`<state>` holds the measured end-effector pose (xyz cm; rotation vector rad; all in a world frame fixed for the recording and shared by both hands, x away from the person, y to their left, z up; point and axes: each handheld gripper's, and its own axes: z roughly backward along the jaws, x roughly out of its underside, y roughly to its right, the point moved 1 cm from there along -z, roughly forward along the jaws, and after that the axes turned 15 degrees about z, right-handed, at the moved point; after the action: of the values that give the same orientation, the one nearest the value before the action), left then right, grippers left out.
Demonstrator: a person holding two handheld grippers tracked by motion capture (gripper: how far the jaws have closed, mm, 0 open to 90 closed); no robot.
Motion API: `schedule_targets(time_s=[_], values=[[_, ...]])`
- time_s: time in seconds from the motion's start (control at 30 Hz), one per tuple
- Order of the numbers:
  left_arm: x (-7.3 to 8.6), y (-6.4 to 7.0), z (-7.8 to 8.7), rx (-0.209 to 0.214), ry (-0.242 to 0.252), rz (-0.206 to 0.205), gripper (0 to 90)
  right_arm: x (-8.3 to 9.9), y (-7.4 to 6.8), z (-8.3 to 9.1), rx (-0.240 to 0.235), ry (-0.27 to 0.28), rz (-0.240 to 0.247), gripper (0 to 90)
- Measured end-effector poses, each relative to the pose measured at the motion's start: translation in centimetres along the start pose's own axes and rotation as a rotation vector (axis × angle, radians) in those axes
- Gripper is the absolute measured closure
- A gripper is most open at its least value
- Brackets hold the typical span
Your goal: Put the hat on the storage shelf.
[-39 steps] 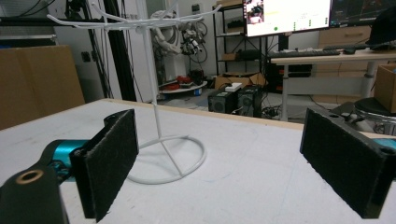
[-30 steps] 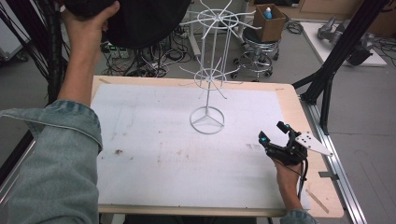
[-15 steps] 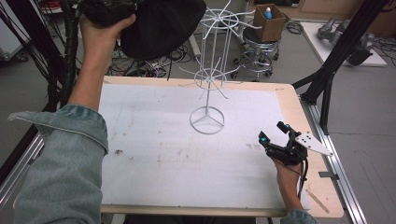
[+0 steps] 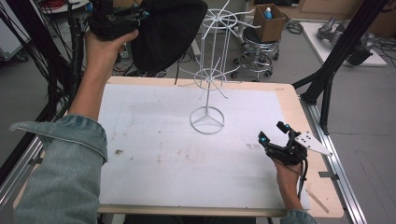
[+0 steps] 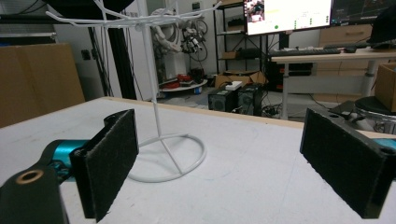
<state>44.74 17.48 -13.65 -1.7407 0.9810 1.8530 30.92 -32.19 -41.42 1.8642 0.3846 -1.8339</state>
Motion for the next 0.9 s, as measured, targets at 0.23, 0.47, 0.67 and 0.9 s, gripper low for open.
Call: schedule_targets(time_s=[0.23, 0.47, 0.67, 0.9], values=[[1.6, -0.5, 0.1, -0.005, -0.022, 0.005, 73.1, 0.0, 0.0, -0.1, -0.001, -0.003, 0.003, 10.8], [2.6, -0.6, 0.1, -0.002, -0.041, 0.003, 70.6, 0.0, 0.0, -0.1, -0.002, -0.004, -0.001, 10.8], [3.4, -0.8, 0.1, -0.004, -0.072, 0.01, 66.8, 0.0, 0.0, -0.2, -0.004, -0.004, 0.0, 10.8], [4.1, -0.9, -0.1, 0.002, -0.101, 0.016, 62.6, 0.0, 0.0, -0.2, -0.005, -0.004, -0.001, 10.8]])
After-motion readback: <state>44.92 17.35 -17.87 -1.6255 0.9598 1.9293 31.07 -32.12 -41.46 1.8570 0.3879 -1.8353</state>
